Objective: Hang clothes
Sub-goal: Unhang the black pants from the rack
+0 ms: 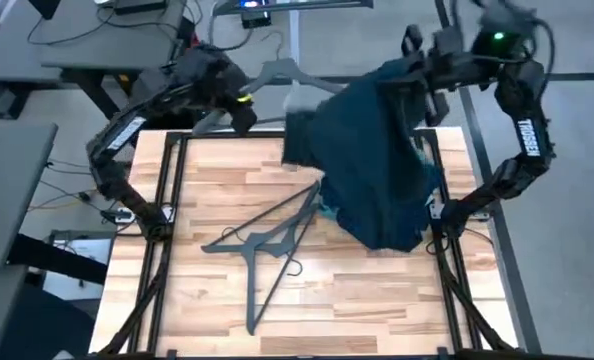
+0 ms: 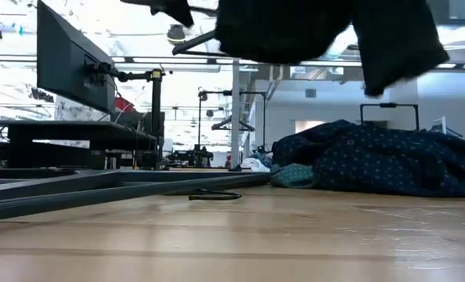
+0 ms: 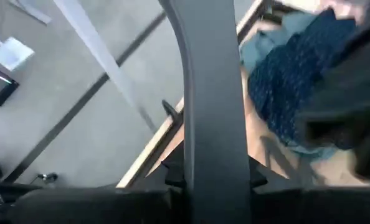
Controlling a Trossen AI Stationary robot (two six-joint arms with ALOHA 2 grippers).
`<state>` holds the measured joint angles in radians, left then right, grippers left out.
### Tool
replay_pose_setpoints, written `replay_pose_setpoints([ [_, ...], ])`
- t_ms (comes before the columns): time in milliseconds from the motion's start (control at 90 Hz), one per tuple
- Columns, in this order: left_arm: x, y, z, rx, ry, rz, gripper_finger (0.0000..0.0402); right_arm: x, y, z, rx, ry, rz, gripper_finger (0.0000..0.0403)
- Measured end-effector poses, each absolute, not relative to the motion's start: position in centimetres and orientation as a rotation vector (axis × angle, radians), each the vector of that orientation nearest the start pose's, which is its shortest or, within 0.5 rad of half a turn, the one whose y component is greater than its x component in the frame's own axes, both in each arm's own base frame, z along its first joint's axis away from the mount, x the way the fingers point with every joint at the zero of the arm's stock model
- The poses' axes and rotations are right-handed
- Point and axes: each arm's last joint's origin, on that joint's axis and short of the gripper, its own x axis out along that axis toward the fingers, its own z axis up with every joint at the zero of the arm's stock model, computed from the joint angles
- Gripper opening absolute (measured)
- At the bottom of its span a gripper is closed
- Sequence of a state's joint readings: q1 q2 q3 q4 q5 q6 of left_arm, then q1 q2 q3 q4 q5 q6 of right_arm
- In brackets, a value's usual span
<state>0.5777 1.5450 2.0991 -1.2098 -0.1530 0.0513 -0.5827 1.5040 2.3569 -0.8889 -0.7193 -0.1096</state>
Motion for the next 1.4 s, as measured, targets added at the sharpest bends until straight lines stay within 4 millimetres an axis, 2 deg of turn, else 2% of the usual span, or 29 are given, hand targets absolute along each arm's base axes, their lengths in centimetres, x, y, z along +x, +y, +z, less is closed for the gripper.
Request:
replay_pose_setpoints([
  [133,19.9,14.3,49.6,-0.061,0.7,0.83,0.0036,18.9,-9.7,58.0,-0.073,0.078,0.159,0.0],
  [311,18.8,13.9,50.2,-0.073,0.666,0.861,0.0036,18.8,-9.7,57.1,-0.029,0.164,0.126,0.0],
  [567,18.8,13.9,50.2,-0.065,0.67,0.859,0.0036,15.6,-8.0,57.0,0.002,0.241,0.048,0.0],
  [700,18.8,13.9,50.2,-0.062,0.669,0.856,0.0036,15.0,-7.8,55.2,0.075,0.394,-0.013,0.0],
  [833,18.9,13.7,50.2,-0.061,0.668,0.84,0.0036,16.4,-8.7,51.7,0.171,0.603,-0.008,0.0],
  [978,19.2,13.3,50.2,-0.055,0.667,0.818,0.0036,18.8,-10.3,46.4,0.239,0.735,-0.027,0.0],
  [1178,19.8,12.5,50.2,-0.054,0.656,0.784,0.0036,19.9,-11.0,38.1,0.294,0.599,-0.085,0.0],
  [1300,20.0,12.2,50.2,-0.06,0.648,0.77,0.0036,19.3,-10.6,33.1,0.356,0.507,-0.118,0.0],
  [1400,20.1,12.0,50.2,-0.066,0.645,0.766,0.0036,18.9,-10.4,29.3,0.416,0.499,-0.138,0.0004],
])
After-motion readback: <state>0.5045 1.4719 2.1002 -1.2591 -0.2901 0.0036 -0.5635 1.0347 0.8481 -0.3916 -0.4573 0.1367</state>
